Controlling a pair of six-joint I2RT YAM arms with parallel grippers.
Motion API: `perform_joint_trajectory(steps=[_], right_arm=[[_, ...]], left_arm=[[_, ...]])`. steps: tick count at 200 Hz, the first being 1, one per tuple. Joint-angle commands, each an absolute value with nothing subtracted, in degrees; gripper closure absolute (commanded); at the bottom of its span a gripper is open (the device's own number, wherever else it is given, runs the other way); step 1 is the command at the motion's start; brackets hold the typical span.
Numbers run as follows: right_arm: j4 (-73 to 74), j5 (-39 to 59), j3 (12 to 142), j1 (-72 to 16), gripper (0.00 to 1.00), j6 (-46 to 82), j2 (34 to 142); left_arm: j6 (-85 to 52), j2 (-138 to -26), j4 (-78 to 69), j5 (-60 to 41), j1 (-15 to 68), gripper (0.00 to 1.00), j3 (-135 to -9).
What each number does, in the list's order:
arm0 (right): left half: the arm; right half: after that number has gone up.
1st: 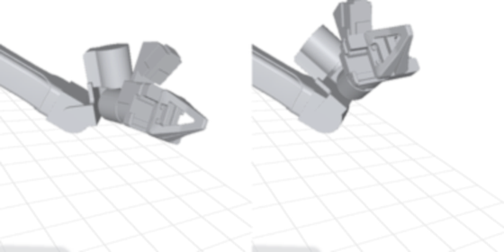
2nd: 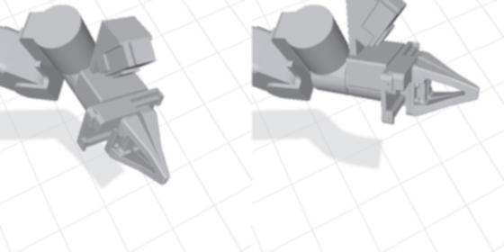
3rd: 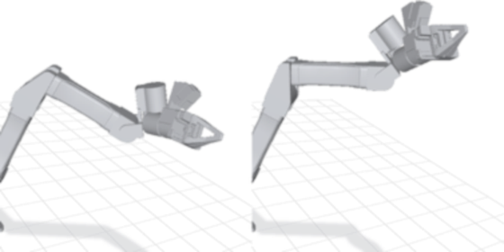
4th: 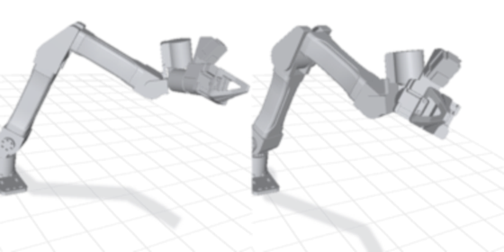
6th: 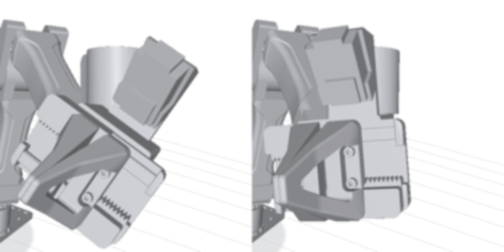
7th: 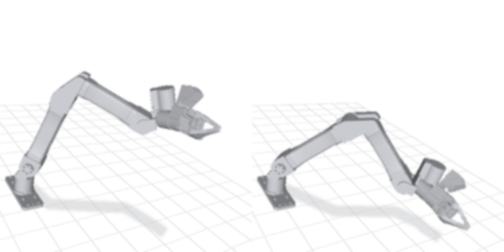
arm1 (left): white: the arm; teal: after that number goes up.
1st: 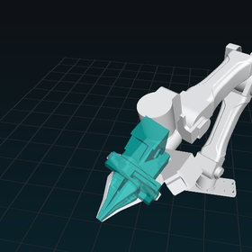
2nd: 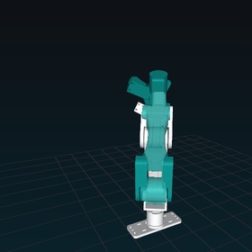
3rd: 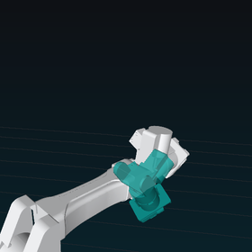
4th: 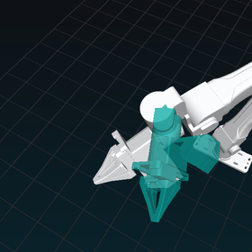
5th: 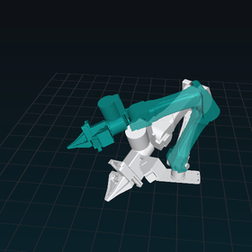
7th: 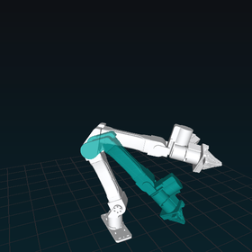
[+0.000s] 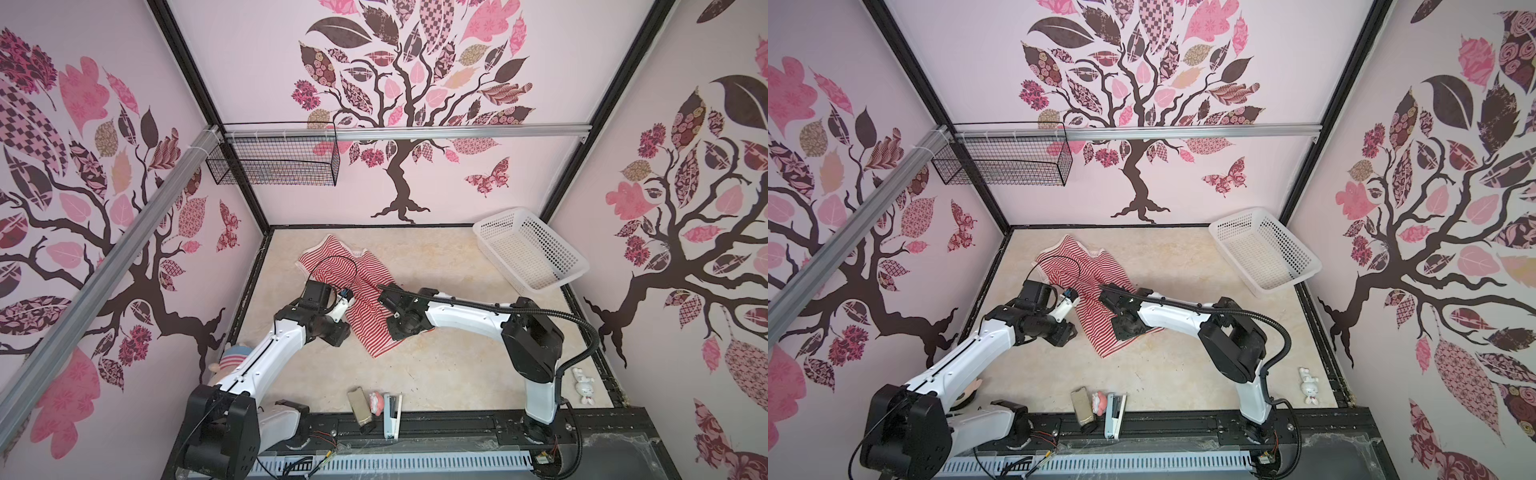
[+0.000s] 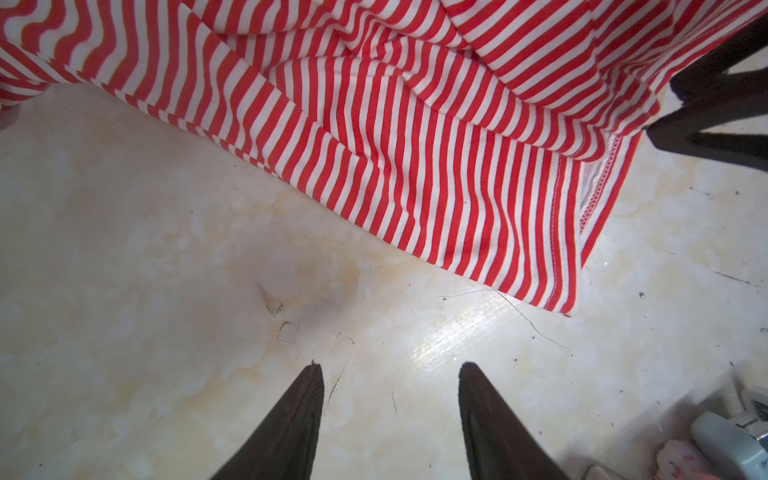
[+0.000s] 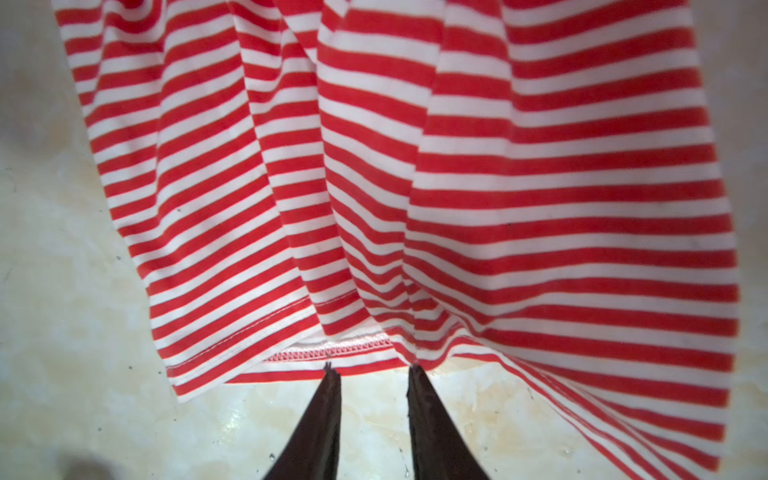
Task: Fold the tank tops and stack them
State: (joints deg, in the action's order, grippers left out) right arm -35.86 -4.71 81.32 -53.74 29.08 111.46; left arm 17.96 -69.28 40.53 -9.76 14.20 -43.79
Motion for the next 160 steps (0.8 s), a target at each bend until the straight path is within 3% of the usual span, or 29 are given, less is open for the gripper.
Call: perform_joint_trajectory(steps=[1,160], right_arm=[[-38.63,-7.07,83.13,-53.79,0.7,28.55,114.31],[-38.49,-9.45,82.51,-54.23,0.69,28.3,117.1]], left_arm=[[17.75,-68.82,40.07,-10.46,14.37,0.44,-43.5],[17.43,-69.35,39.67,-10.9,14.44,0.44,-43.13]])
